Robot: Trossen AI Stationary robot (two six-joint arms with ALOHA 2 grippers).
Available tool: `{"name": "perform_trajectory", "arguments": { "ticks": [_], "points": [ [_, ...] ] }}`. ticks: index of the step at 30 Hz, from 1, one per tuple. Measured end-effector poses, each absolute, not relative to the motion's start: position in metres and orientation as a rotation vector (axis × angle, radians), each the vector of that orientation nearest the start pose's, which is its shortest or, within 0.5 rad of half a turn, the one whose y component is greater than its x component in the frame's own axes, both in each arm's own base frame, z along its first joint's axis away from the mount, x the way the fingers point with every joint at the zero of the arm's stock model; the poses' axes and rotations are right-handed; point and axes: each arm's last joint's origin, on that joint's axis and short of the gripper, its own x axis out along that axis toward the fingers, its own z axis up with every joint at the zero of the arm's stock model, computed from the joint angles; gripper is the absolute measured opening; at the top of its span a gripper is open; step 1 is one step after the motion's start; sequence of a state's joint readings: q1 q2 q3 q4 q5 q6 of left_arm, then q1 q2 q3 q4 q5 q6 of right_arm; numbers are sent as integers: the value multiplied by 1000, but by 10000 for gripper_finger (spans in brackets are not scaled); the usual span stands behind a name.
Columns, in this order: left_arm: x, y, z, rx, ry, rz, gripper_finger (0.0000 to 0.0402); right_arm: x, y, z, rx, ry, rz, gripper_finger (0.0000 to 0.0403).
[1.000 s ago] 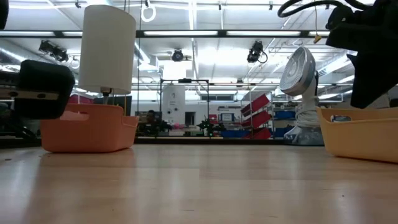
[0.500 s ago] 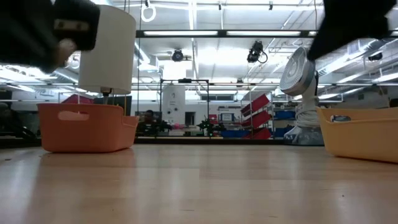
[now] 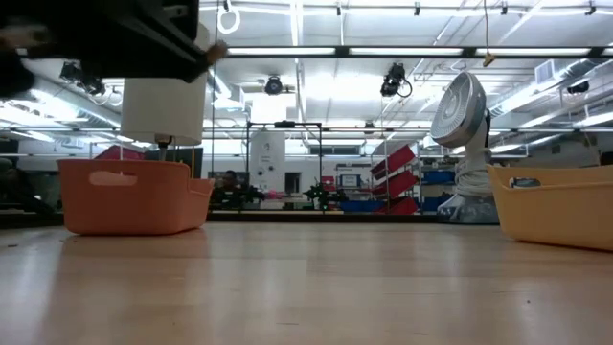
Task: Sort batteries
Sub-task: Put the gold battery into the yellow bin
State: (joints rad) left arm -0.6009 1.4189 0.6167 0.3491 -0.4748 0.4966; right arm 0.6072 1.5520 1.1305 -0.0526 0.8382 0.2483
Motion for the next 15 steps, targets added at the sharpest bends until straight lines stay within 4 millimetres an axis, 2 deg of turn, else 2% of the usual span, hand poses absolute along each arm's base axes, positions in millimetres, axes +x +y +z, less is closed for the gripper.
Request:
{"name": "perform_trajectory", "arguments": {
  "ticks": [2, 7, 11, 15],
  "points": [
    [240, -143, 193, 742, 318, -189, 12, 295, 176, 285, -125, 314, -233, 52],
    [249, -142, 217, 677, 84, -137, 14, 300, 176, 293, -239, 267, -153, 52],
    [254, -137, 238, 610, -125, -129, 15, 304, 177, 302, -311, 189, -109, 52],
    [257, -128, 250, 562, -241, -109, 16, 308, 176, 312, -368, 93, -38, 52]
  ]
}}
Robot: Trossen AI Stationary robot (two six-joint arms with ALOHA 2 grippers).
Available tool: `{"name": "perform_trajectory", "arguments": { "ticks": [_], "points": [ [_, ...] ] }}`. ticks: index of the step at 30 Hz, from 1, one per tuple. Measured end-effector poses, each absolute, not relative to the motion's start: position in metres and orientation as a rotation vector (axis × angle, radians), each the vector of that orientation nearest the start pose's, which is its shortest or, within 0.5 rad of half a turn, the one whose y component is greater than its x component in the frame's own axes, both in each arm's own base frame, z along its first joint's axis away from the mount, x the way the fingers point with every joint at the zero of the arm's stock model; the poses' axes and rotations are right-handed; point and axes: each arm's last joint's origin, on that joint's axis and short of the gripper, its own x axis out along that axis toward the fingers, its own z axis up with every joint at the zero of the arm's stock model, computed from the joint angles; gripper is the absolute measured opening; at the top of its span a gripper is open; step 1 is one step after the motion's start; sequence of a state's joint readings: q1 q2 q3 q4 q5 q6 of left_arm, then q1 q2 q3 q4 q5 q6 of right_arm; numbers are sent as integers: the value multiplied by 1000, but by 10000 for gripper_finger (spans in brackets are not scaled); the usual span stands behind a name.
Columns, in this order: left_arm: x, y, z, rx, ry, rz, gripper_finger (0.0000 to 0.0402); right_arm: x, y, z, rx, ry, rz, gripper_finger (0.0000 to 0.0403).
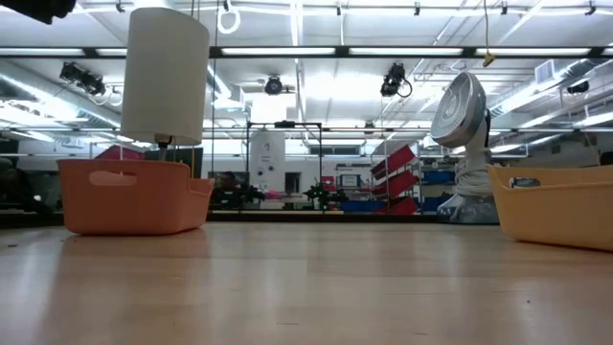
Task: Sort batteries
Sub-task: Put the gold battery into the yellow bin
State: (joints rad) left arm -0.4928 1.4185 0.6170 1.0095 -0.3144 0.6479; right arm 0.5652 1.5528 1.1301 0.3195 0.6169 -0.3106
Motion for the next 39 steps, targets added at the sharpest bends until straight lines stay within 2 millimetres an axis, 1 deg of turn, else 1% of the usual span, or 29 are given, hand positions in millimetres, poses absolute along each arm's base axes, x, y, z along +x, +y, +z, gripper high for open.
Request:
{"name": "perform_trajectory", "arguments": {
  "ticks": [3, 5, 9, 18, 24, 29, 33, 36, 39],
  "points": [
    [260, -120, 252, 554, -251, -82, 16, 311, 173, 317, -413, 45, -4, 55],
    [262, -117, 252, 543, -256, -84, 16, 312, 171, 317, -444, 43, 2, 59],
    [264, -109, 255, 515, -285, -80, 16, 317, 162, 317, -444, 44, 2, 76],
    [269, -96, 259, 505, -326, -54, 17, 327, 142, 317, -452, 51, -24, 133],
    [270, -91, 259, 511, -329, -55, 17, 332, 130, 318, -447, 48, -43, 146],
    [272, -86, 260, 512, -331, -40, 17, 337, 121, 318, -444, 37, 9, 140],
    [273, -85, 260, 517, -336, -53, 17, 339, 116, 317, -438, 42, 3, 124],
    [273, -85, 260, 517, -338, -57, 17, 340, 114, 317, -440, 45, 33, 99],
    [273, -85, 260, 517, -338, -56, 17, 340, 114, 317, -444, 40, 49, 60]
  ]
}}
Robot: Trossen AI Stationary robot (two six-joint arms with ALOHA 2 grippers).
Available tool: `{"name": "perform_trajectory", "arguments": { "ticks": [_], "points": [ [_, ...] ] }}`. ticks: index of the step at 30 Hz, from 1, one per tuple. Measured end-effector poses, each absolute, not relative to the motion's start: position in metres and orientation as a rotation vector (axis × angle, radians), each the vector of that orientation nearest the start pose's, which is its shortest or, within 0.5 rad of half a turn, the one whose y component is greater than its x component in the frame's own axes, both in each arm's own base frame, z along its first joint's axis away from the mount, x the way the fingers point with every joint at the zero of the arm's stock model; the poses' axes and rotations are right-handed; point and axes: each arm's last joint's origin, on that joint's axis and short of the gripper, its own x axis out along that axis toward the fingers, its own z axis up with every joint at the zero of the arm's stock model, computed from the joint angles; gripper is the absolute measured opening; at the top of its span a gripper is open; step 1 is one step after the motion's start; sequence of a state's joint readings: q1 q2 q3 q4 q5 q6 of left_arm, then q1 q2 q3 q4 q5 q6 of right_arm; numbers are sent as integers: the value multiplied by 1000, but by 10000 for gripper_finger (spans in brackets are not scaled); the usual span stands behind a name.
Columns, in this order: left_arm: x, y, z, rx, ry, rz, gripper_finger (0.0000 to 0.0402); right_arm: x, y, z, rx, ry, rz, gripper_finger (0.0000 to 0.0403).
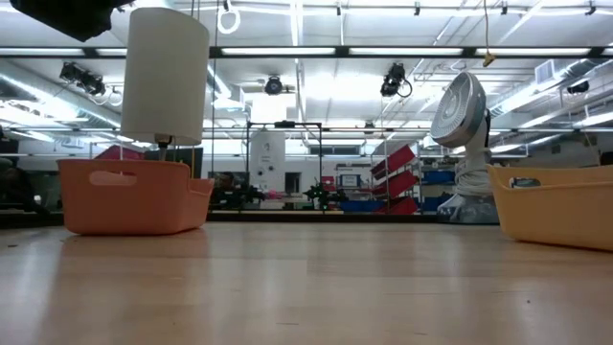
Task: Sort batteries
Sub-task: Put the gold battery into the yellow bin
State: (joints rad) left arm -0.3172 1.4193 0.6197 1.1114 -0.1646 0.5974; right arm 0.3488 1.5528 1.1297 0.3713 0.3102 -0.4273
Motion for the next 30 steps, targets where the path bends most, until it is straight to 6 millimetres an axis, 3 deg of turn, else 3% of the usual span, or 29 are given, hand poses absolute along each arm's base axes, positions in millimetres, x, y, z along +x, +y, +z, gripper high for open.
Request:
{"name": "perform_trajectory", "arguments": {
  "ticks": [3, 9, 19, 24, 30],
  "points": [
    [273, -85, 260, 514, -337, -56, 17, 340, 114, 316, -475, 43, 50, 21],
    [273, -85, 260, 501, -337, -59, 30, 340, 114, 317, -474, 34, 39, 23],
    [276, -83, 248, 438, -181, 29, 134, 332, 121, 316, -444, 99, -72, 22],
    [275, -87, 240, 413, -84, 48, 157, 303, 122, 323, -339, 248, -110, 22],
    [272, -96, 236, 409, -49, 56, 158, 253, 100, 320, -65, 543, -243, 22]
  ]
}}
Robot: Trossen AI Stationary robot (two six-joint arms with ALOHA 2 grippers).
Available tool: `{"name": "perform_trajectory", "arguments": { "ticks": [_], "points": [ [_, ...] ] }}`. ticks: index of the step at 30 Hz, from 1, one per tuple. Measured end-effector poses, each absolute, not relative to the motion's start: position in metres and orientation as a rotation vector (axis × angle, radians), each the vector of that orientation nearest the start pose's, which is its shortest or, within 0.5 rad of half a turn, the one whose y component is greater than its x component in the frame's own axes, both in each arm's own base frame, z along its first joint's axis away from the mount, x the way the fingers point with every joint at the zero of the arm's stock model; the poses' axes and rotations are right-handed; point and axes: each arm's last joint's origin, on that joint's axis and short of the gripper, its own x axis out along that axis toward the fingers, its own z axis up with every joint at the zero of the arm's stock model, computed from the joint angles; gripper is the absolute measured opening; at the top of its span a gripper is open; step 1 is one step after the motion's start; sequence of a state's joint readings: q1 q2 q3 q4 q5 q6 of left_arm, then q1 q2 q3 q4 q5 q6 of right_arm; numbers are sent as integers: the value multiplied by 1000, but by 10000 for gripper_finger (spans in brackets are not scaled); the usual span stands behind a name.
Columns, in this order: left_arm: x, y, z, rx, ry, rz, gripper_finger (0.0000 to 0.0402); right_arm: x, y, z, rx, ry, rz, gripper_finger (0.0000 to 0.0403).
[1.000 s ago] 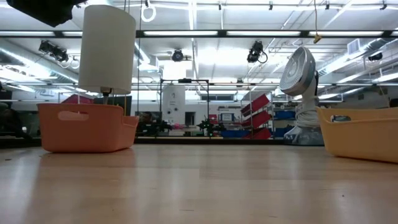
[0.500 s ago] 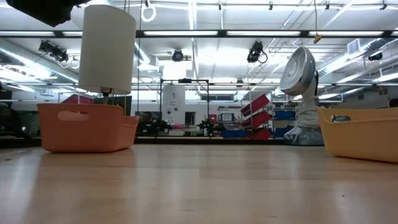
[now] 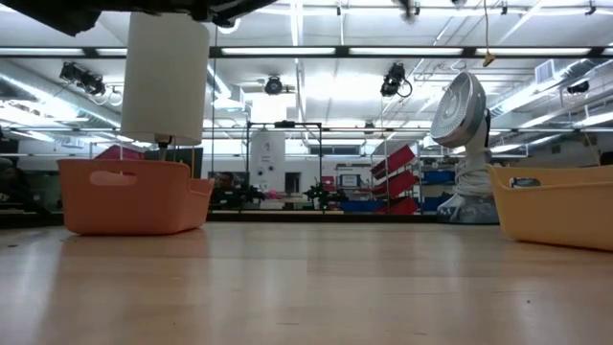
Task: Sort batteries
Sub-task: Put the gold battery into the yellow bin
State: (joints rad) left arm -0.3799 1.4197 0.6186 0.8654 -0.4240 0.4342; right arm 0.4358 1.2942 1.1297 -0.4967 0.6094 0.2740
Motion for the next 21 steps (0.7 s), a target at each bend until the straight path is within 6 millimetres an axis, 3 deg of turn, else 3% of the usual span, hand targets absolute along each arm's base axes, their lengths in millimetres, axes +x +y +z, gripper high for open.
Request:
{"name": "perform_trajectory", "arguments": {
  "ticks": [5, 11, 16, 21],
  "points": [
    [271, -97, 236, 411, -40, 97, 158, 215, 84, 297, 155, 859, -434, 22],
    [271, -96, 236, 409, -32, 102, 158, 188, 83, 240, 363, 1172, -548, 26],
    [271, -96, 236, 410, -33, 102, 158, 180, 88, 199, 511, 1225, -530, 23],
    [271, -96, 236, 410, -33, 102, 158, 178, 89, 181, 581, 1198, -516, 45]
  ]
}}
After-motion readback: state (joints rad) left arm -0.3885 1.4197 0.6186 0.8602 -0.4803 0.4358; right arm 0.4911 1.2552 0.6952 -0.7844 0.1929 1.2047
